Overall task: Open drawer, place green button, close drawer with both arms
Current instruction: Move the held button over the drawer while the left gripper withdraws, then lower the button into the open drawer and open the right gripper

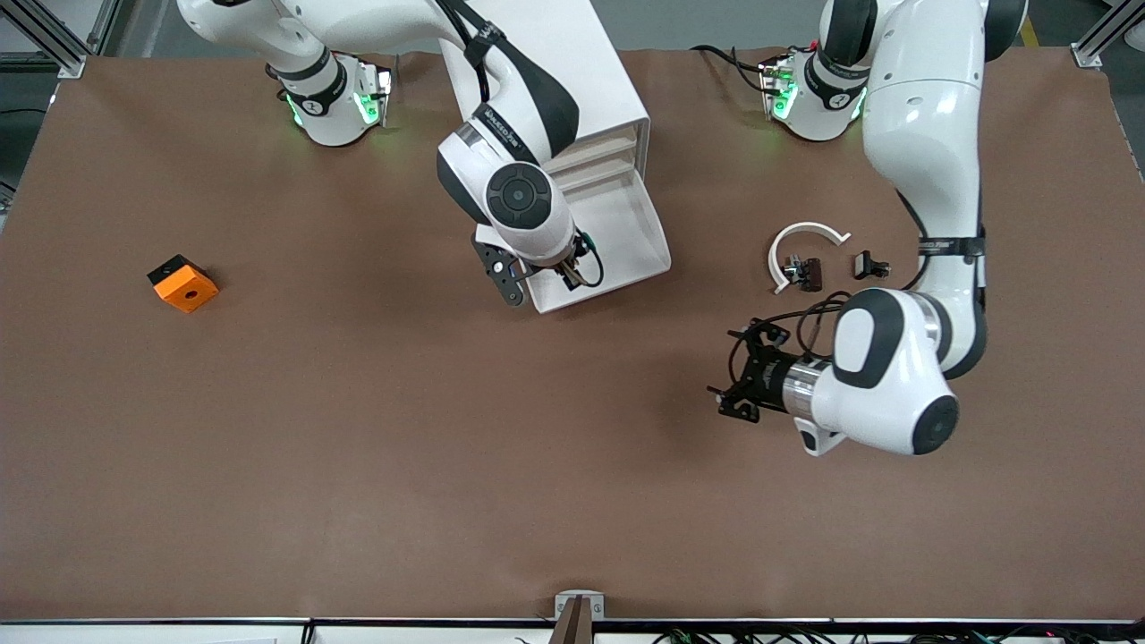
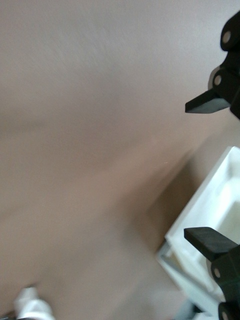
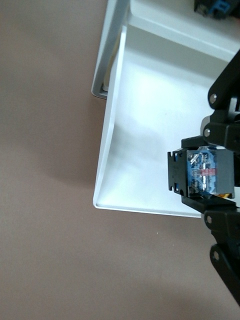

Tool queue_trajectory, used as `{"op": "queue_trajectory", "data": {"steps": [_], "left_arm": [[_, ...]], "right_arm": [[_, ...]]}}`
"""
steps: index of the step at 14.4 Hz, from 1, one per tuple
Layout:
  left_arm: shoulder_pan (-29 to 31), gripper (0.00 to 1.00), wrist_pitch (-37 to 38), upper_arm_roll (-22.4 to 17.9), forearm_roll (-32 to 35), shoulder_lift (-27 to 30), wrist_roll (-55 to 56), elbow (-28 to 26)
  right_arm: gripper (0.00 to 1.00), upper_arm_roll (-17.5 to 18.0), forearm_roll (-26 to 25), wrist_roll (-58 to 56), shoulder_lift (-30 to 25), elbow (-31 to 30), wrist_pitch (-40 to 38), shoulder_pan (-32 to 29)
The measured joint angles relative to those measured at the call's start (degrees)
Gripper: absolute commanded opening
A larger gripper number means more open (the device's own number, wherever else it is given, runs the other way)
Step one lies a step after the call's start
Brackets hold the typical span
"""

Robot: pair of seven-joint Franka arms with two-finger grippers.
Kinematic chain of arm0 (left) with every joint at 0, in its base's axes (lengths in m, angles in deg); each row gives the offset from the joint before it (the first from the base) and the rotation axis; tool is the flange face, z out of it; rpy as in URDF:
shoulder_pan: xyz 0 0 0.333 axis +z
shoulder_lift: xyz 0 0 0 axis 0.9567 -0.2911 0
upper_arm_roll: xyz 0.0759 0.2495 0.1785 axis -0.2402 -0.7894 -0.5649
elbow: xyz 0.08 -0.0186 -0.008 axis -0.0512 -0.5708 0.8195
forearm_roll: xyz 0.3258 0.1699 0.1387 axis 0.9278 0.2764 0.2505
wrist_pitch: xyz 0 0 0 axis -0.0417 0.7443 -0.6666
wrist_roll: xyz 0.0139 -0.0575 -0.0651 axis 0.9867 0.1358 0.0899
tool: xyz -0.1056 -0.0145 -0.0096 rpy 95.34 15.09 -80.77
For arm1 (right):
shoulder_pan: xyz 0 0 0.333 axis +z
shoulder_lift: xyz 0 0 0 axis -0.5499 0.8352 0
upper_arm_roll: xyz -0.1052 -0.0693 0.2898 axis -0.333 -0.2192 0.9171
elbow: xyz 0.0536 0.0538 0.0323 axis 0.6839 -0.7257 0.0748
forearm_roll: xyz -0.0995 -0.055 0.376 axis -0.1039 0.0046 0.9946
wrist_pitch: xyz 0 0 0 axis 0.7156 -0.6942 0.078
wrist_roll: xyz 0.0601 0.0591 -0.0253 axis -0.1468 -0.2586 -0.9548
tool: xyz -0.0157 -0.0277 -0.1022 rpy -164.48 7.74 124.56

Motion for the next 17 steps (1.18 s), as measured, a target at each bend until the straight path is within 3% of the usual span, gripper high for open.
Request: {"op": "queue_trajectory", "data": {"steps": [8,14,16,17], "left_arm": [[-2.38,1.0,0.01,-0.33,21.31,7.85,-21.12,-0.01],[-3.66,1.0,-2.2,-0.24,25.86,10.44,-34.09,-1.68],[-3.78,1.0,-5.24,-0.21,26.12,12.52,-36.88,-4.9],[-4.09,1.0,-7.26,-0.16,27.15,13.75,-38.16,-6.95]], "right_arm": [[0.2,-0.14,0.0,3.28,3.63,-0.31,4.55,2.85],[0.23,-0.51,-0.09,3.28,4.63,-0.49,5.08,3.02],[0.33,-0.55,-0.2,3.28,5.17,-0.54,5.42,3.04],[0.49,-0.55,-0.24,3.28,5.36,-0.54,5.48,3.05]]}}
